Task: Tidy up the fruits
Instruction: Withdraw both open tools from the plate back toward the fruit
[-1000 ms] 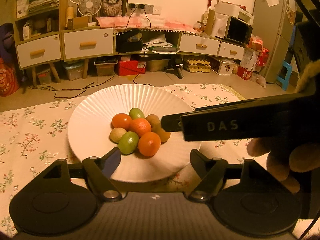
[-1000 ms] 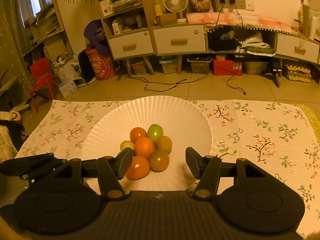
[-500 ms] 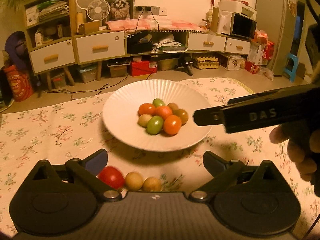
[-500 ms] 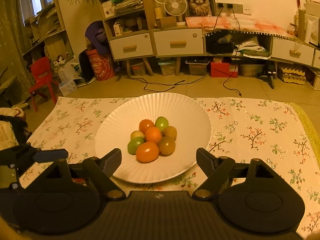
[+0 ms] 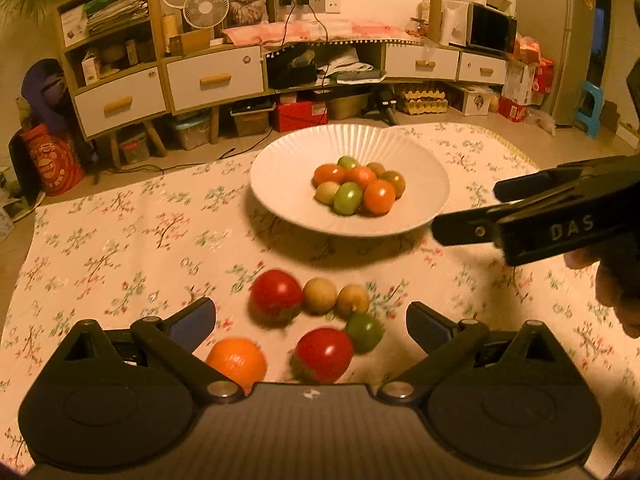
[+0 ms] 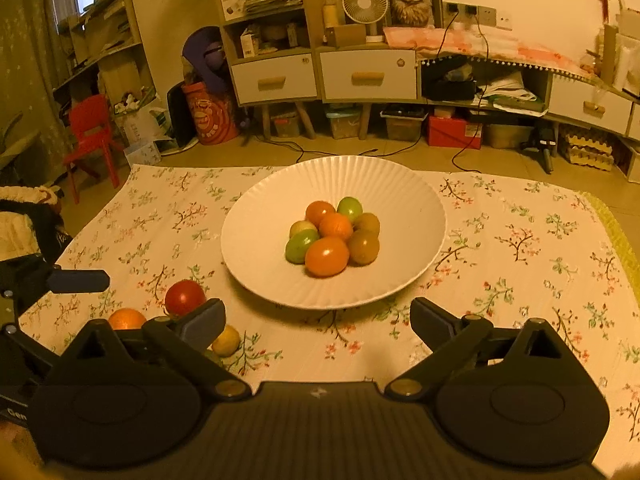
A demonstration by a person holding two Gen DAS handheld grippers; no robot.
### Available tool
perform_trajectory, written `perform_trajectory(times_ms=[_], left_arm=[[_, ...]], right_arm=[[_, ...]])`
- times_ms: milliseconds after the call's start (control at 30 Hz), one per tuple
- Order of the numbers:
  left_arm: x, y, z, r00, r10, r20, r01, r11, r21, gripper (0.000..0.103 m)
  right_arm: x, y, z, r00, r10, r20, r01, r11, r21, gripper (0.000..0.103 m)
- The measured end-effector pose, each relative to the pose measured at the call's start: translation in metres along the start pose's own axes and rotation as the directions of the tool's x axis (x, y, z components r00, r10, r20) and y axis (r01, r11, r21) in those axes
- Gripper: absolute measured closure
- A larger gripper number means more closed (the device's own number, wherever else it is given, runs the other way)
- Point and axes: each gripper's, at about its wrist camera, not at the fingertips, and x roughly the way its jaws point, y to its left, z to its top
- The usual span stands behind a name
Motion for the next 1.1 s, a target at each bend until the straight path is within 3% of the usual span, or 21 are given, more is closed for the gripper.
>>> perform_trajectory(times_ms=[467,800,1100], left_arm=[[-0.001,0.026,-0.037,1.0,0.017,-0.009,-0.017,0.999,-0.05,0.0],[0.008,0.046,-0.062,0.994,0.094,-0.058,-0.098,0.993,-0.069,0.0],[0.012,0.048,-0.066,0.997,0.072,-0.013,-0.073,0.992,-0.104,0.0]], right_arm=[[0.005,0.017,-0.038,0.999,-0.025,-0.037,0.023,0.998,-0.053,0.001],[0.013,0.033,-0.055,0.996,0.006,-0.092,-0.014,0.995,-0.094,0.001],[0.019,0.045,-0.064,0.997,-0.013,-0.077,0.0,0.985,-0.172,0.0]])
